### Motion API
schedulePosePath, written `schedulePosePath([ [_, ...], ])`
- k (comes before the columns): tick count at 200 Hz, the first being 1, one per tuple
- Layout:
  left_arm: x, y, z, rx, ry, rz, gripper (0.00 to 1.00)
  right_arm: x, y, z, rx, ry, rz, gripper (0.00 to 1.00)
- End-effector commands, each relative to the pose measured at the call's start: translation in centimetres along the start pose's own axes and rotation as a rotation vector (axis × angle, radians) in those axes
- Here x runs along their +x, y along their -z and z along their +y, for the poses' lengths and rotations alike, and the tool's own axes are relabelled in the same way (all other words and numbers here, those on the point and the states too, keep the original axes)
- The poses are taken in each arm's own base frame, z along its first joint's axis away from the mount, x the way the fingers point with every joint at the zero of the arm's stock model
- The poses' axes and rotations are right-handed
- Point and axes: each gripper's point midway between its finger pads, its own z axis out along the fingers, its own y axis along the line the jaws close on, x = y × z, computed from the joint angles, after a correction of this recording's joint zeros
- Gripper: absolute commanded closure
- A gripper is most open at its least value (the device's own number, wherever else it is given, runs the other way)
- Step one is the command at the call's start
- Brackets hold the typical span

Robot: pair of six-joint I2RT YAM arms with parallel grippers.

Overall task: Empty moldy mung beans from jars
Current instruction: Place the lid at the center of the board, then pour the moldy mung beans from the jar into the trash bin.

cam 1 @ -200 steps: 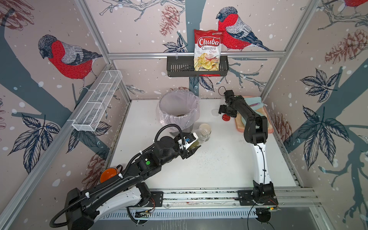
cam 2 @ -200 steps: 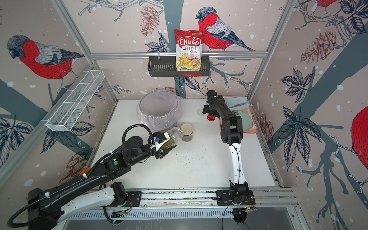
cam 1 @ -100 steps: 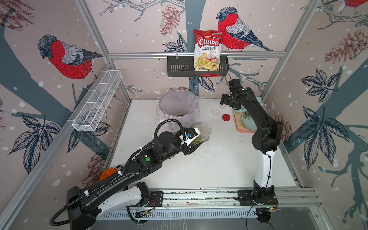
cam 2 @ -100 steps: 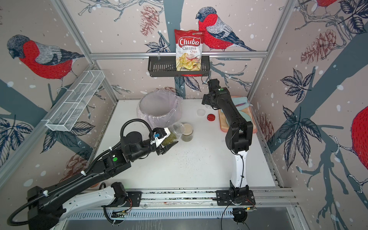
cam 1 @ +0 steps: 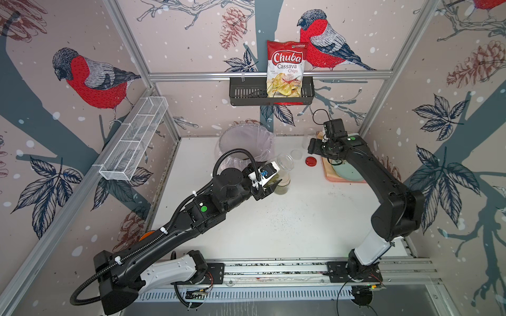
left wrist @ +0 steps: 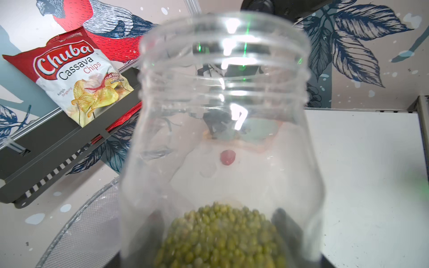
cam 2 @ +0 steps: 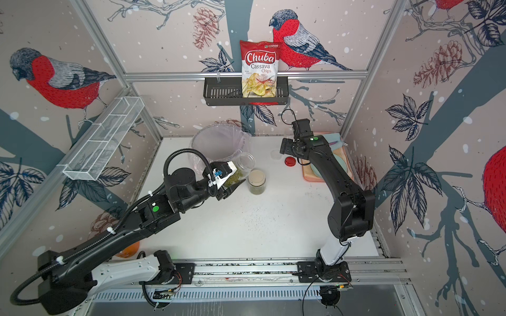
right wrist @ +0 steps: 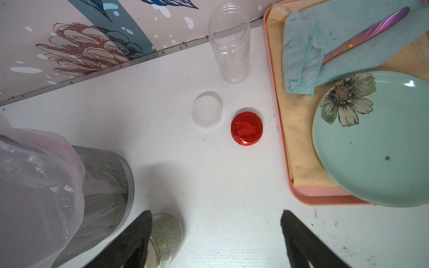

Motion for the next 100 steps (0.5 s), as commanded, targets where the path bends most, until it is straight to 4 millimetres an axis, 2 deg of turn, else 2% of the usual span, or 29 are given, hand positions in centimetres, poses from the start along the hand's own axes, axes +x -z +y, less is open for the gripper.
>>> schedulePosePath([
  [1,-1.2,0.1,2.2,-0.104,-0.053,-0.007,0.40,-0.8,1.3,1.4,-0.073,0.012,-0.073,0.13],
  [52,-0.9,-0.5,5.1,-0.179,-0.091,0.029,0.40,0.0,3.1,2.1,-0.127,0.023,-0.117,0.12],
  [100,0.0,-0.3,9.7,-0.287,-0.141,0.081,0.39,0.2,4.1,2.5,-0.156,0.029,-0.141,0.12],
])
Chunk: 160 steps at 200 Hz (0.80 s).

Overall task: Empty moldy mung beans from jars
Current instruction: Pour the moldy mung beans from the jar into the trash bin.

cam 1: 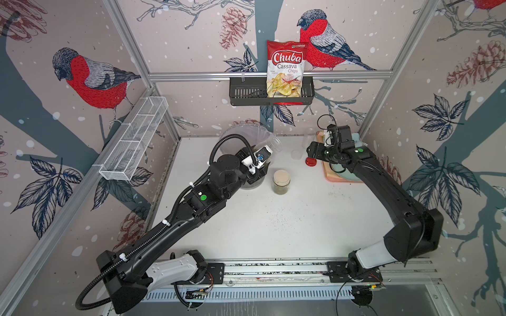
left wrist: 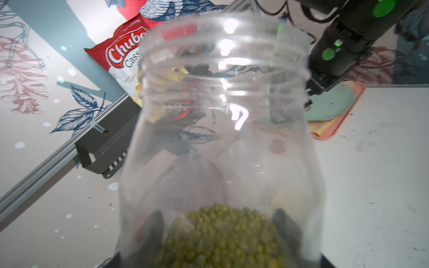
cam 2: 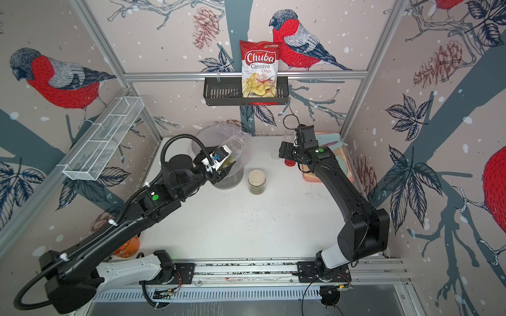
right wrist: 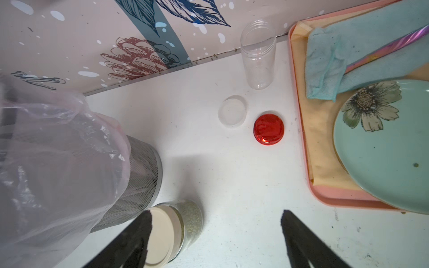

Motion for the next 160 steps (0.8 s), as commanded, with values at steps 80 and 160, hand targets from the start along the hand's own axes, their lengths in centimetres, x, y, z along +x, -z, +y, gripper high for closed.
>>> schedulePosePath([
  [80,2.6,-0.4,9.5,-0.317,-0.168,0.137,0.38,-0.1,0.0,1.8,-0.087,0.018,-0.018,0.12],
  [160,5.1,0.0,14.5,-0.470,-0.265,0.260,0.36,0.3,-0.4,2.4,-0.104,0.022,0.001,0.12],
])
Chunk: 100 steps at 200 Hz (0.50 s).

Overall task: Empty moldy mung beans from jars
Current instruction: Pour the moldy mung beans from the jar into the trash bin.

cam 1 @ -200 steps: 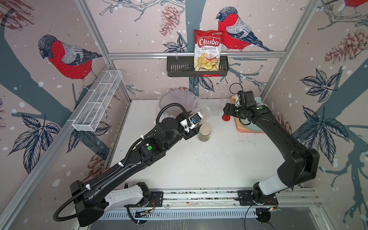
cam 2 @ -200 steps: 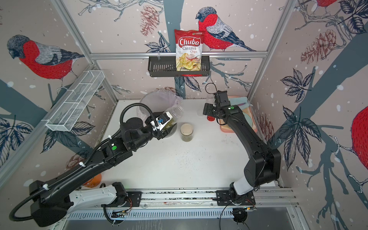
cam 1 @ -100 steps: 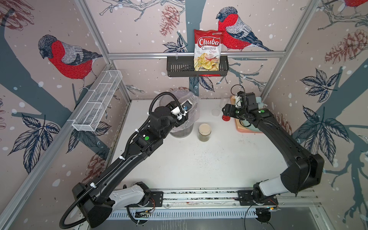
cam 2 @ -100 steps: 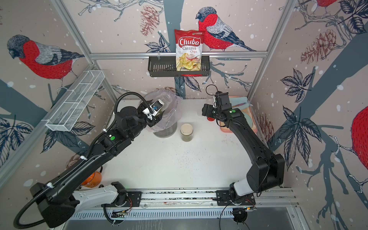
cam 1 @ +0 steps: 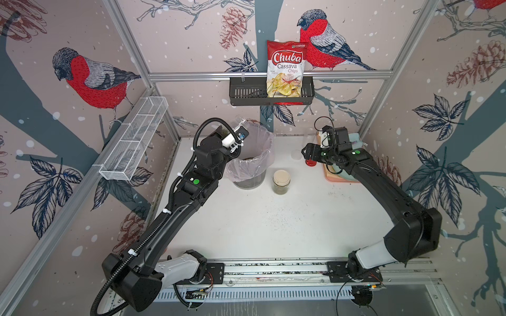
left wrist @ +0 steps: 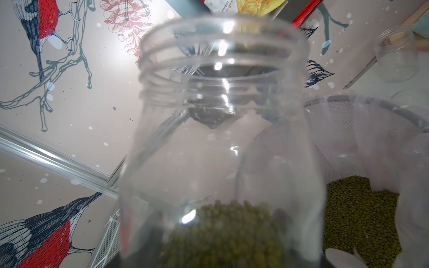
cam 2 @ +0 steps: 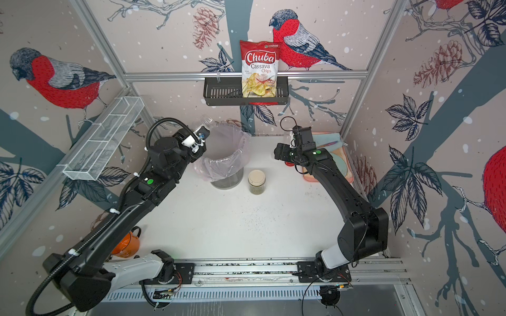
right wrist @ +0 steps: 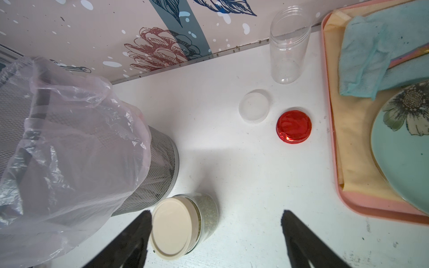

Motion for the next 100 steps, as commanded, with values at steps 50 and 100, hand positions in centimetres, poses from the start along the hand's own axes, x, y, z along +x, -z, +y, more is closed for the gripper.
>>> schedulePosePath([
  [50,1.5,-0.8,1.6,-0.106,-0.096,0.047,0.36,-0.6,0.5,0.2,-0.007,0.010,-0.029,0.12],
  [100,1.9,-1.1,1.9,-0.129,-0.139,0.062,0.37,-0.4,0.0,0.2,-0.011,0.006,-0.016,0.12],
])
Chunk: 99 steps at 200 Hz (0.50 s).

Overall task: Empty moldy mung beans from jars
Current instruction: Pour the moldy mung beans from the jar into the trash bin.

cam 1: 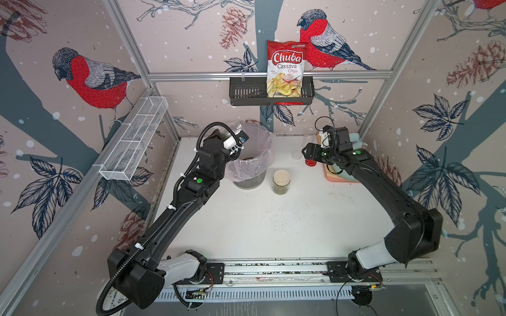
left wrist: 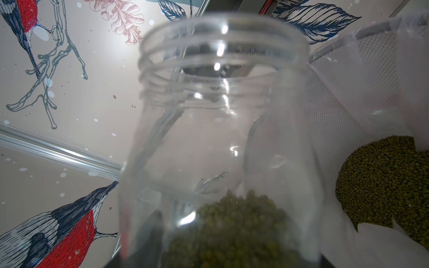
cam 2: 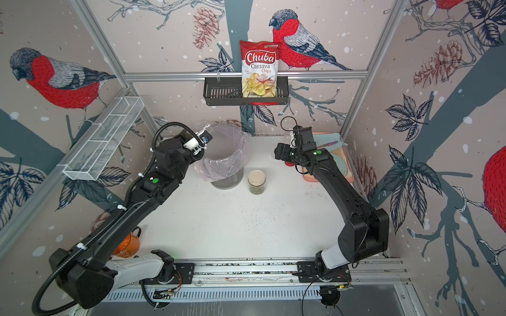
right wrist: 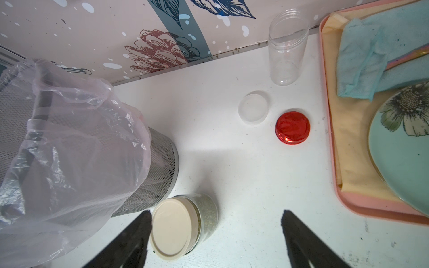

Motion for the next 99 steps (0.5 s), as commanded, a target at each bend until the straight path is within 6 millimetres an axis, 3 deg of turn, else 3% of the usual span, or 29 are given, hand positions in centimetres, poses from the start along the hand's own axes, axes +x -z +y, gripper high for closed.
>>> schedulePosePath([
  [1,-1.2,0.0,2.5,-0.094,0.004,-0.039,0.37,-0.4,-0.1,0.3,-0.012,0.007,-0.014,0.12],
  [99,-0.6,-0.9,1.3,-0.077,-0.145,-0.013,0.41,-0.5,-0.1,0.3,-0.011,0.006,-0.016,0.12],
])
